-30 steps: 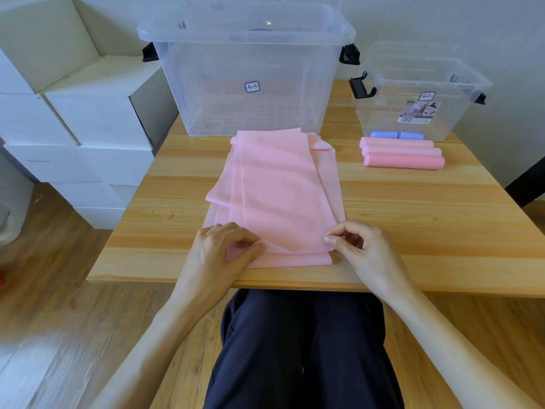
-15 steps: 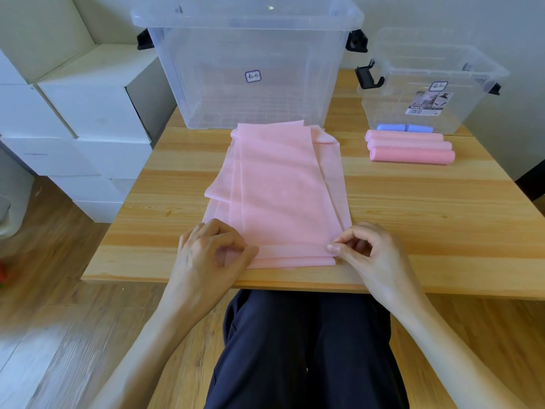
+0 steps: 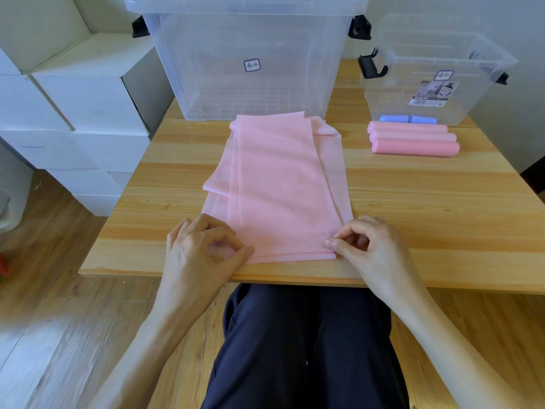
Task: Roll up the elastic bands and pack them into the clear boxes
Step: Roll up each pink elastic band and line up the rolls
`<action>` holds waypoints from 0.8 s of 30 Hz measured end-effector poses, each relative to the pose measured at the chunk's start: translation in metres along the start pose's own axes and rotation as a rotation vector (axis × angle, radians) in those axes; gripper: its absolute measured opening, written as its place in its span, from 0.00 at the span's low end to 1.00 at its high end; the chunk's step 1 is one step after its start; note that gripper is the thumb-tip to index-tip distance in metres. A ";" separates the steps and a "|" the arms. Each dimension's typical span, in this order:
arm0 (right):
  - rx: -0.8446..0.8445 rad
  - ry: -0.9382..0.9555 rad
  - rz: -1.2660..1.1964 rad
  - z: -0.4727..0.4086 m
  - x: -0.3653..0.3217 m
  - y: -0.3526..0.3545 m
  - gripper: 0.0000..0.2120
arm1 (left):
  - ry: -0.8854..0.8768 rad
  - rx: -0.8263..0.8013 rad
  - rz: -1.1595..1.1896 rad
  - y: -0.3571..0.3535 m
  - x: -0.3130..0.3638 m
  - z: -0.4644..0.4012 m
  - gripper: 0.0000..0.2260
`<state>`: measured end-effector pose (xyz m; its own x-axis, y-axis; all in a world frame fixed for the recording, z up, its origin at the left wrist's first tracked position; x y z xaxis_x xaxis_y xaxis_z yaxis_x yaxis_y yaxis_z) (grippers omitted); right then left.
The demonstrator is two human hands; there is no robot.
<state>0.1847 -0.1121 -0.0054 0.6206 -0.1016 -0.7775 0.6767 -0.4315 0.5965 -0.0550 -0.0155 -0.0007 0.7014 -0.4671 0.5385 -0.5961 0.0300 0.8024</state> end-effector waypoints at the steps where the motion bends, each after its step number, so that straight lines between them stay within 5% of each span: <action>1: 0.008 0.016 0.026 0.001 -0.002 0.000 0.08 | -0.003 -0.001 -0.010 0.000 0.001 0.000 0.06; 6: 0.064 0.111 0.087 0.009 -0.009 0.000 0.07 | -0.074 -0.014 -0.036 -0.004 0.007 0.004 0.09; 13: 0.024 0.435 0.252 0.019 -0.031 -0.014 0.11 | -0.471 -0.009 -0.162 -0.015 0.037 0.009 0.12; 18: -0.016 0.431 0.204 0.021 -0.027 -0.013 0.05 | -0.409 -0.040 -0.134 -0.016 0.034 0.011 0.13; 24: -0.030 0.325 0.118 0.015 -0.017 -0.013 0.12 | -0.237 -0.099 0.014 -0.016 0.034 0.006 0.09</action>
<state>0.1596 -0.1181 -0.0030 0.7860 0.1435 -0.6013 0.6007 -0.4071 0.6881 -0.0242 -0.0365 0.0034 0.5750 -0.6598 0.4837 -0.5560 0.1186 0.8227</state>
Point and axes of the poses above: each hand's wrist, its own z-axis away from the middle knuckle, its own y-axis out of the back of the hand, x = y × z, the point moved 9 cm from there along -z, towards the middle knuckle, and after that the axes turned 8 degrees about -z, right-handed, at the moved point
